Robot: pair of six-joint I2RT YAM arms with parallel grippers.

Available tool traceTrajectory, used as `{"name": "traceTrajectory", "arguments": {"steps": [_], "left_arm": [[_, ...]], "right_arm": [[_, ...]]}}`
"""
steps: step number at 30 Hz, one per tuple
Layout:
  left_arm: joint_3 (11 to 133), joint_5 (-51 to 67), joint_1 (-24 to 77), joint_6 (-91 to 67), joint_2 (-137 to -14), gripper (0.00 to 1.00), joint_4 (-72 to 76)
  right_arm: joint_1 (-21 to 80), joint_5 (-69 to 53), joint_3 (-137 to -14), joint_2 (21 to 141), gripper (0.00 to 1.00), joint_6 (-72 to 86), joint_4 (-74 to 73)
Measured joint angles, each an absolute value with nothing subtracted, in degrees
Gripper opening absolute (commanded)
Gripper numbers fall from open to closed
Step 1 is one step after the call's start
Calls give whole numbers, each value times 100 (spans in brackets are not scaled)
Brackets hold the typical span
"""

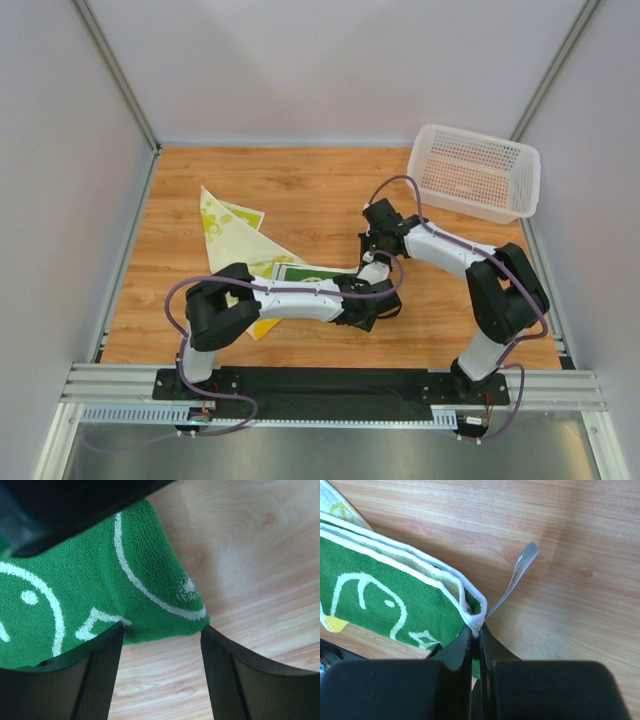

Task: Roll the towels
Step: Roll the towel

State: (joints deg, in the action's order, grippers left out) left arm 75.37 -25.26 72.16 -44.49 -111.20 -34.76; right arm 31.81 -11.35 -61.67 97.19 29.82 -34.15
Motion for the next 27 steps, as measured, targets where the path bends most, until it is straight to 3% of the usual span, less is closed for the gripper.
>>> {"name": "traceTrajectory", "arguments": {"steps": [20,27], "left_arm": [[8125,-3782,7717,-4781,-11365,71,-3898],[8134,-4342,7719,-5330,-11572,67,-4458]], "right_arm": [[3223,-1721,-6514,9561,0,2971,-3913],[3223,-1997,-6521,9542,0,3013,-3953]]}}
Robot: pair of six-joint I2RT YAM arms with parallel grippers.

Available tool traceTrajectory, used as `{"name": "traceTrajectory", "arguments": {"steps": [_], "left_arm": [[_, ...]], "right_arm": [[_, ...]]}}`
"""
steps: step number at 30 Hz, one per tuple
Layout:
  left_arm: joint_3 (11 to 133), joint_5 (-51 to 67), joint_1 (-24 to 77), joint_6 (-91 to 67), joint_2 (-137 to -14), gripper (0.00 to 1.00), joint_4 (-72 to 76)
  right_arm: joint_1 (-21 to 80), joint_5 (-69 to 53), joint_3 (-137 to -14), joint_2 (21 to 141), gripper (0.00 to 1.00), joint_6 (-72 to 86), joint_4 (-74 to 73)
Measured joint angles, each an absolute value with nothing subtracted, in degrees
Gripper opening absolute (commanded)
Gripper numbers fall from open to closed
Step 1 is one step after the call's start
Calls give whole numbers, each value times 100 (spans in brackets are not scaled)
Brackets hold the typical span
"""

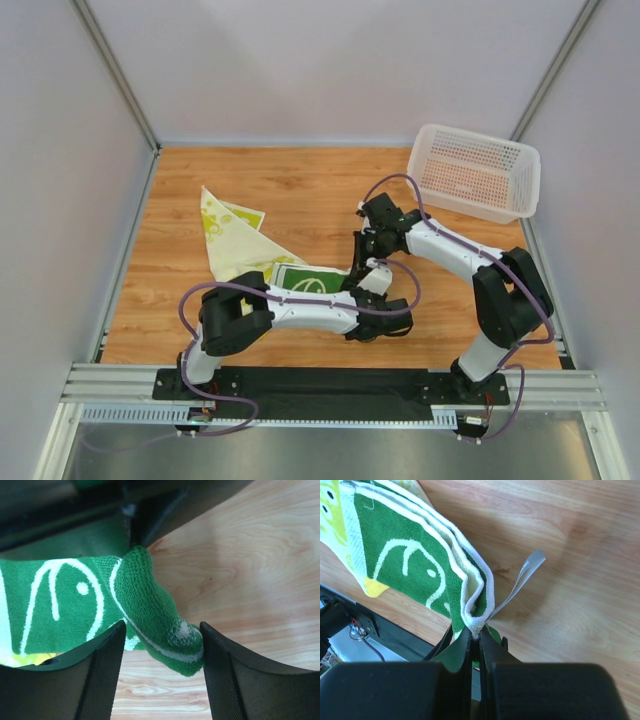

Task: Roll the towels
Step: Roll the towel

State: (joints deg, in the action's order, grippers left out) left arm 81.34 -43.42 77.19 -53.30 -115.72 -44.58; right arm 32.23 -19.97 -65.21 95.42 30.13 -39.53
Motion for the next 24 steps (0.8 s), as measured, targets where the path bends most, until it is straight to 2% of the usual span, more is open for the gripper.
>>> {"name": "traceTrajectory", "arguments": {"steps": [7,13,24], "left_arm": [[8178,-4587,7754,-5653,-11629,62,-4663],[8256,-4615,7784,-5937,-11631,69,-4901],[8764,-4821,7876,-6379,-11981,70,-5533]], "right_arm": [[3234,-2115,-6521,9539,0,3033,-3955],[3234,-2171,-6521,9539,0,3072,-3959],[3192,-2508,-6521,9529,0,3173,-3964]]}}
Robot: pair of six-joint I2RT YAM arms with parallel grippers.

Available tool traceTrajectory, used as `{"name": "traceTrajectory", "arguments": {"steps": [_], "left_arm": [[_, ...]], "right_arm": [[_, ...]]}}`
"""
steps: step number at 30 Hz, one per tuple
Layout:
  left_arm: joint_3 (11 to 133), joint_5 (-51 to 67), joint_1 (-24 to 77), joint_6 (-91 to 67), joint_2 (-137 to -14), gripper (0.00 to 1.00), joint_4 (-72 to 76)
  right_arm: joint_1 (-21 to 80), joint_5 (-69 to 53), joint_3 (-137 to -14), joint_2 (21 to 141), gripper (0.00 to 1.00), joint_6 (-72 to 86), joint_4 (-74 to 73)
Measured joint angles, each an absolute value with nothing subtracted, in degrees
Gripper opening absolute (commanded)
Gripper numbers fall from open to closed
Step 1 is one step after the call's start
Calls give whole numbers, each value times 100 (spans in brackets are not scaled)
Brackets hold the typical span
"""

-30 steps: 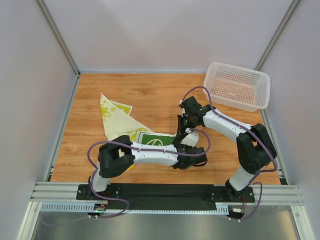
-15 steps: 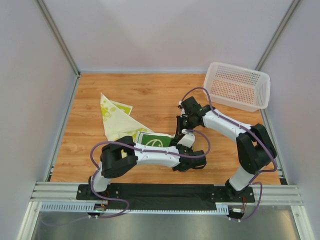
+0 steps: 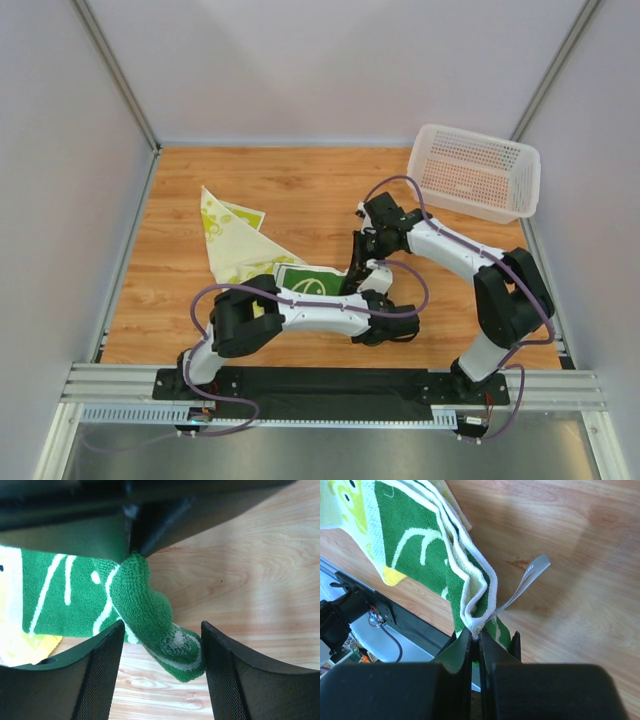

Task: Roll the towels
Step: Roll the towel

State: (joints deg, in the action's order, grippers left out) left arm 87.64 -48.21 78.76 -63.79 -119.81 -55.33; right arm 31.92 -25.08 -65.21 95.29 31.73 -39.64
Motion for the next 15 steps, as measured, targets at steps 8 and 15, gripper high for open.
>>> {"name": "traceTrajectory", "arguments": {"steps": [8,15], "left_arm": [[8803,-4888,7983,-6442,-12014,78,-5583],[8803,-5063,8077,-6545,-12014,68,-5612]], "right_arm": [[3133,-2770,-6521,9382,0,3205,-3964],[3098,-2910,-6521,9321,0,3212,-3968]]}}
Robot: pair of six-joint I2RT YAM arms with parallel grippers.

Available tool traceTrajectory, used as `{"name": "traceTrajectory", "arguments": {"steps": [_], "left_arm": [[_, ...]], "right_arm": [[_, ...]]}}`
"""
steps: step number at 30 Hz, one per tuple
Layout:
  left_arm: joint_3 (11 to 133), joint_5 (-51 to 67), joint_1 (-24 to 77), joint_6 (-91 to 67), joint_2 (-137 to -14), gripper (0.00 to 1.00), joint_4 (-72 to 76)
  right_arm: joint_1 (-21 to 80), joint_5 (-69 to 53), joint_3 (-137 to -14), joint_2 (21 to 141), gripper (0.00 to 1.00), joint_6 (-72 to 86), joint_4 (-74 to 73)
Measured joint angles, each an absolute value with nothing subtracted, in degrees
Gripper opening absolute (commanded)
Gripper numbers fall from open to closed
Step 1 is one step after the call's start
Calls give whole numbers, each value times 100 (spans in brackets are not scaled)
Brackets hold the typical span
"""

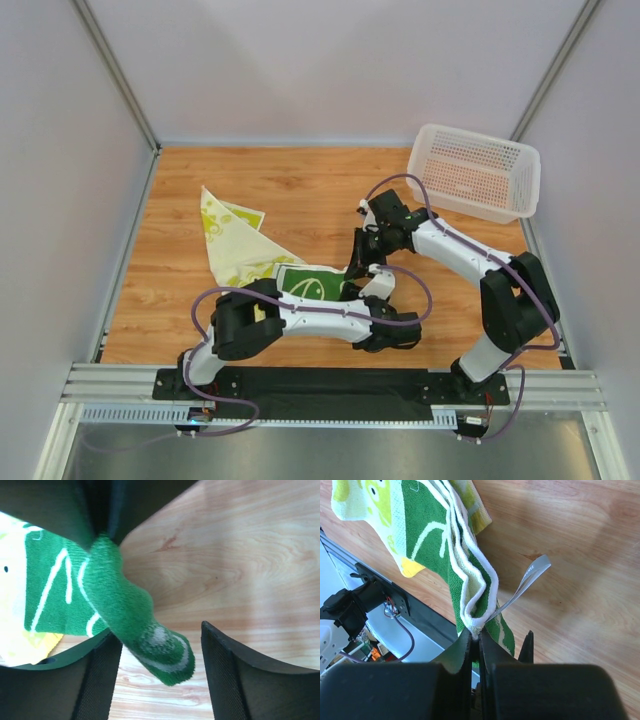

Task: Roll the towels
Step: Roll the towel

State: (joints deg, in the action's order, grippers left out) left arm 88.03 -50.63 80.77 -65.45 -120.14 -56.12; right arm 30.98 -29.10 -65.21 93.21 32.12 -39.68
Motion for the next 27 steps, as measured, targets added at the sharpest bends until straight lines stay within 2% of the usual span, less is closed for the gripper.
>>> {"name": "traceTrajectory", "arguments": {"steps": [4,12,13,15,16,27], "left_arm": [[8853,-5221,8075,-6733,-12014,57,-5815],[8868,-5317,8075,-7015,-12014,46,-6134],[8866,-5304,8075,-7035,-12011,40,-6139],[8842,-5271,8075,-7059,-12001,39,-6130],[8809,-5256,8075,-7063,-11983,34,-6121],[8586,-4998,8075,-7017,-11644,12,-5889]], "right_arm": [[3092,-2930,-6519,9321,0,3212,-3966],[3087,-2947,-6383,9319,0,3212,-3935],[3085,-2943,-6379,9319,0,3212,-3938],[3059,-2919,-6379,9323,0,3210,-3935],[3055,-2906,-6379,9323,0,3210,-3935],[2939,-2687,-6379,9373,0,3188,-4049]]}}
